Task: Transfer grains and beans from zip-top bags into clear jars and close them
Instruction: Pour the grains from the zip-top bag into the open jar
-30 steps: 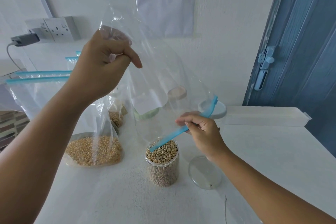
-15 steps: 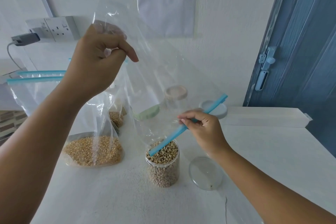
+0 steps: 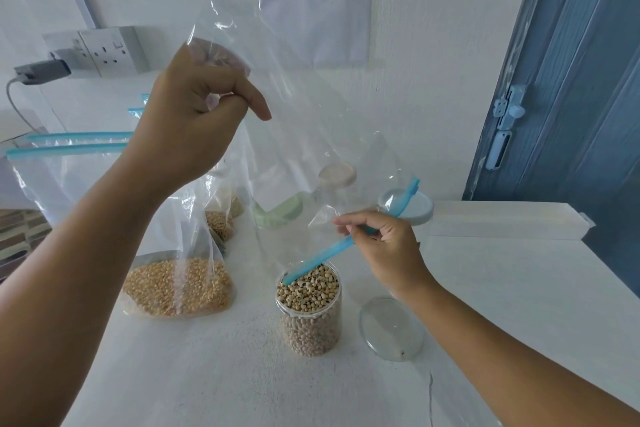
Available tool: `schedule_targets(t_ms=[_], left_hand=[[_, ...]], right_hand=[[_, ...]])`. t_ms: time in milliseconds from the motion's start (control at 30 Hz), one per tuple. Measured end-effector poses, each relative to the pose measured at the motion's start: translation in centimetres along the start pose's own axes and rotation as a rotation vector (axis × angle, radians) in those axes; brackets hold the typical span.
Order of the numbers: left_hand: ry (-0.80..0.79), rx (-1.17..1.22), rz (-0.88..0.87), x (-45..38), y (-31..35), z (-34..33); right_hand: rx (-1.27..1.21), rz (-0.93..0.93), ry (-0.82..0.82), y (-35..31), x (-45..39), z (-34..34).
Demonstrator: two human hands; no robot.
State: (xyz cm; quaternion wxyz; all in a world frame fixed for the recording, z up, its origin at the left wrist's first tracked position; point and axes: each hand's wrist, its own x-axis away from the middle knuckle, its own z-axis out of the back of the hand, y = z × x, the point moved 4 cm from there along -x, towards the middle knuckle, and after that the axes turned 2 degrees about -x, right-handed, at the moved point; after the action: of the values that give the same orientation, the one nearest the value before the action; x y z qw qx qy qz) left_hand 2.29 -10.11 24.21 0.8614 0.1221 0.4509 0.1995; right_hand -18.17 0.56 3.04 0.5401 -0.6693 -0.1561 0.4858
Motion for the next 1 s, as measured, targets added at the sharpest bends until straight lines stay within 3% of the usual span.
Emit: schedule_targets(t_ms=[333,800,1000], left_hand=[[-0.012,0.004,-0.006,0.4,-0.9,0.1],[-0.078,-0.084,0.122,3.5,-4.3,0.3],[-0.024,-0.243,0.306,7.2,-6.0,-0.2]], right_hand=[[-0.016,-0.047,0.015,0.4,0.2,0.0],[-0.04,-0.118,-0.025,1.7,0.7,-0.6],[-0.087,-0.15,-0.01,1.4,0.6,-0.6]])
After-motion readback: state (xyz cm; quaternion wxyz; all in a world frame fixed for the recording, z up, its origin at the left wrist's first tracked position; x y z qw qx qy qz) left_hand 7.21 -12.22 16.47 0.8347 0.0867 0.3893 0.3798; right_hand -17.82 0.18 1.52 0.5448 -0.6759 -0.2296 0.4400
